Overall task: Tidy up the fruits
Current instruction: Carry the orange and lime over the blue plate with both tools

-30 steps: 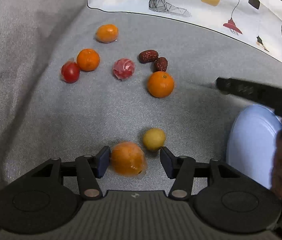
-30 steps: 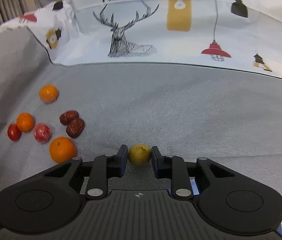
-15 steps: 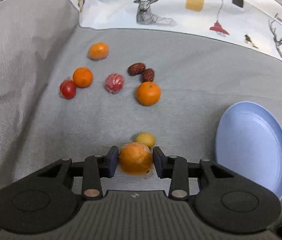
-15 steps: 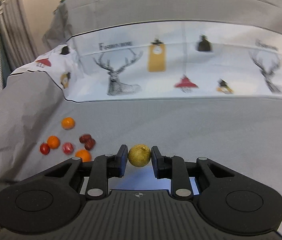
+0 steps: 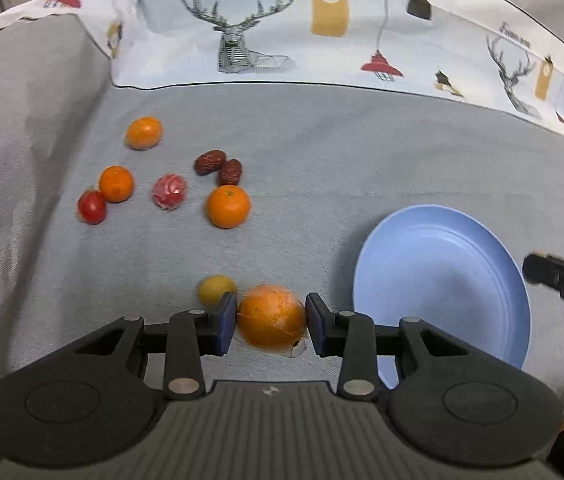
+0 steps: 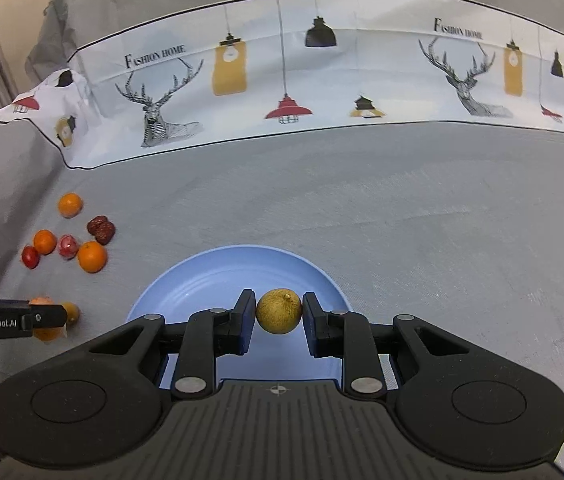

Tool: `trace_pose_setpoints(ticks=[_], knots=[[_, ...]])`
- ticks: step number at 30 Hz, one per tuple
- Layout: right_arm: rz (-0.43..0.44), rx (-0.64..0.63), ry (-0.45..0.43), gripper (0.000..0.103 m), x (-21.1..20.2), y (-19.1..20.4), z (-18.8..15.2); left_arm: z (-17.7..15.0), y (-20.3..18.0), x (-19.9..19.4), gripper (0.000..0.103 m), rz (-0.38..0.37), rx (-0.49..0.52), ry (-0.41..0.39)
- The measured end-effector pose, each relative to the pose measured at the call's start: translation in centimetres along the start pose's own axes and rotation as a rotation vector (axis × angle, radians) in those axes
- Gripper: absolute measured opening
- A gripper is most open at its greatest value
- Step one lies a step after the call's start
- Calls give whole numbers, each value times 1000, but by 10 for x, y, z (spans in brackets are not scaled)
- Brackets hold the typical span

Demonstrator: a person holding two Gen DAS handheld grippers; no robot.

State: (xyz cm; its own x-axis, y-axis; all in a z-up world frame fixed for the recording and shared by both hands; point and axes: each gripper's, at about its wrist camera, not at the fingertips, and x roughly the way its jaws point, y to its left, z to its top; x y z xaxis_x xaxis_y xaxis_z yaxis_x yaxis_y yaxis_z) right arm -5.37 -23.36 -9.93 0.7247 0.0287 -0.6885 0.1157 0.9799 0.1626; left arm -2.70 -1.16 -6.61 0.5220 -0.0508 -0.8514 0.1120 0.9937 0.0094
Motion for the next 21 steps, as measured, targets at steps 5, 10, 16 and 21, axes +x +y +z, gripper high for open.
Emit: trace_pose_setpoints(ticks=[5, 10, 16, 21], knots=[[-3, -25, -14, 27, -4, 4, 5, 0, -4, 3, 41, -27, 8, 3], [-10, -24, 12, 27, 0, 4, 5, 0, -12, 4, 41, -94, 24, 3], [-9, -43, 20, 27, 2, 5, 6, -3, -32, 3, 41, -171, 97, -15], [-15, -37, 38, 27, 7, 5, 3, -10, -59, 2, 41, -214, 195, -37]])
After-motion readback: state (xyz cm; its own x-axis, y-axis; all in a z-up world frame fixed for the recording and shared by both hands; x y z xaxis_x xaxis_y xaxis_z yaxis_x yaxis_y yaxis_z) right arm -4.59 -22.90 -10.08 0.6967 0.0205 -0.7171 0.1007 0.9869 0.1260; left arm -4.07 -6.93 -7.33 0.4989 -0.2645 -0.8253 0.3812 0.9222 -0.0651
